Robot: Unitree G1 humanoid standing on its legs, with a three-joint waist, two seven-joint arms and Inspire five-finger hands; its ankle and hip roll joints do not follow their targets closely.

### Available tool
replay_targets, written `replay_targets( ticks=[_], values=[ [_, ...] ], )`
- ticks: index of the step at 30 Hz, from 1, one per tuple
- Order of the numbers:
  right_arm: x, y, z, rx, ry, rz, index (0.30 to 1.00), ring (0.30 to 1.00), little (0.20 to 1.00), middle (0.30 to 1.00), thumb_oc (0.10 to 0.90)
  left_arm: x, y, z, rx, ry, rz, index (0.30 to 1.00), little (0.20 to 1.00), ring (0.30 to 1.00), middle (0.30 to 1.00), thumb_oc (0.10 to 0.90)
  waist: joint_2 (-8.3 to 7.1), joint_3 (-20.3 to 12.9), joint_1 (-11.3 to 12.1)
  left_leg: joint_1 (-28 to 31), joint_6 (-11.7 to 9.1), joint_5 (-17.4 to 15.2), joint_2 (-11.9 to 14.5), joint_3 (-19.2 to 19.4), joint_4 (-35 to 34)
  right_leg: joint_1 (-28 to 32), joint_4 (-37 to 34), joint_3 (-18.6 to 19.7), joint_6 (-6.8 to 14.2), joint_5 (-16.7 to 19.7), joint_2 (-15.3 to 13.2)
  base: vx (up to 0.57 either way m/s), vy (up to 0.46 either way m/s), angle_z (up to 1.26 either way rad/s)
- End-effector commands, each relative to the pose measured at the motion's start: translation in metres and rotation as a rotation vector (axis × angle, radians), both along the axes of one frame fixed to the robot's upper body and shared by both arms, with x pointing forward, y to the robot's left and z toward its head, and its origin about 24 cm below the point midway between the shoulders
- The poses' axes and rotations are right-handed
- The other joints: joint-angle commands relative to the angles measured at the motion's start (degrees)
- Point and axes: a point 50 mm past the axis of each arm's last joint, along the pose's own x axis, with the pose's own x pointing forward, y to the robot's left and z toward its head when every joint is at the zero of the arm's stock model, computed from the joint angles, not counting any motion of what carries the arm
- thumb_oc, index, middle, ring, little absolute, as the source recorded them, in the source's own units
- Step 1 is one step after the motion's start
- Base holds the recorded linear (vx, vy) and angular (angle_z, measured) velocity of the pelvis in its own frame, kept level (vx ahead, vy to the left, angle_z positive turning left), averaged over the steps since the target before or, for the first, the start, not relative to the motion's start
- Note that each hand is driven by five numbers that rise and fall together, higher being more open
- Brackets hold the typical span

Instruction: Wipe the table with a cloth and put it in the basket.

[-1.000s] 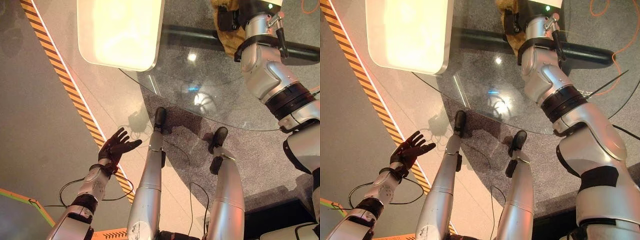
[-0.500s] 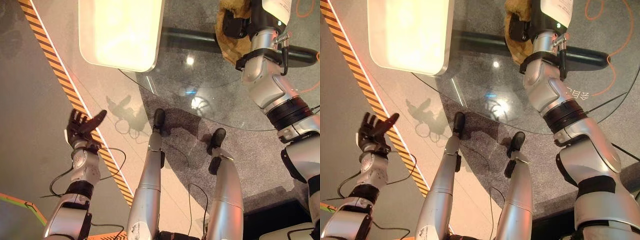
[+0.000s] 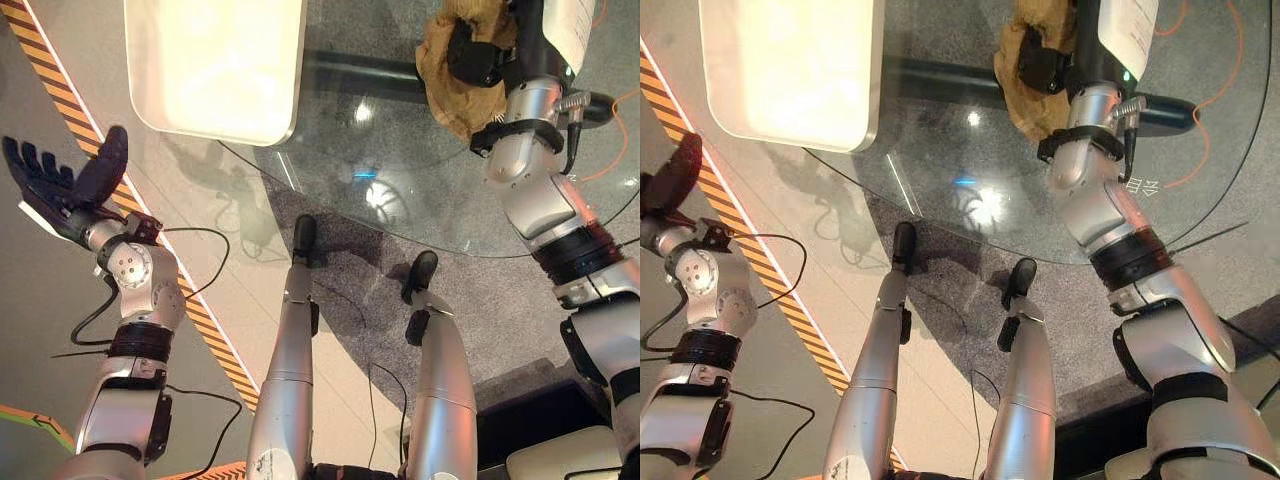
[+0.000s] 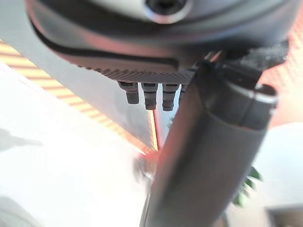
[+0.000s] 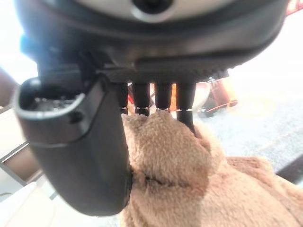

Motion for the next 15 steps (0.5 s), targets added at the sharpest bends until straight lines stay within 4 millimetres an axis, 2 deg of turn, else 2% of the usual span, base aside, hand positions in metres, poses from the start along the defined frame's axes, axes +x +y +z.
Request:
replay_targets(
  ticks=[1, 2, 6, 15],
  values=[
    [-0.032, 0.003, 0.038, -0.042, -0.296, 0.029, 0.3, 0.3, 0.2, 0.3, 0.1, -0.026, 0.008, 0.045, 0.173, -0.236, 0.109, 0.9, 0.9, 0.9, 0.9, 0.8, -1.12, -1.21, -0.5, 2.16, 6.62, -7.33, -6.2, 5.82, 3.96, 3.06, -6.68, -3.79, -2.89, 2.99, 7.36, 0.0, 0.0, 0.0],
    [-0.037, 0.002, 0.039, -0.04, -0.318, 0.042, 0.3, 0.3, 0.2, 0.3, 0.1, -0.028, 0.001, 0.055, 0.223, -0.268, 0.083, 0.9, 0.9, 0.9, 0.9, 0.8, -1.23, -1.21, -0.86, 2.35, 6.69, -7.35, -6.21, 5.96, 3.86, 3.18, -6.76, -3.58, -2.79, 3.1, 7.53, 0.0, 0.0, 0.0],
    [-0.05, 0.0, 0.037, -0.043, -0.372, 0.078, 0.3, 0.3, 0.2, 0.3, 0.1, -0.036, -0.02, 0.072, 0.343, -0.352, 0.001, 0.9, 0.9, 0.9, 0.9, 0.8, -1.52, -1.21, -1.54, 2.84, 6.86, -7.53, -6.24, 6.4, 4.05, 3.48, -6.58, -3.02, -2.59, 3.24, 7.8, 0.0, 0.0, 0.0],
    [-0.075, 0.006, 0.031, -0.078, -0.447, 0.149, 0.3, 0.3, 0.2, 0.3, 0.1, -0.053, -0.049, 0.086, 0.504, -0.468, -0.076, 0.9, 0.9, 0.9, 0.9, 0.8, -1.57, -1.21, -2.61, 3.26, 7.1, -7.75, -6.55, 6.98, 4.47, 3.57, -6.47, -2.08, -2.2, 3.49, 7.84, 0.0, 0.0, 0.0]
  ],
)
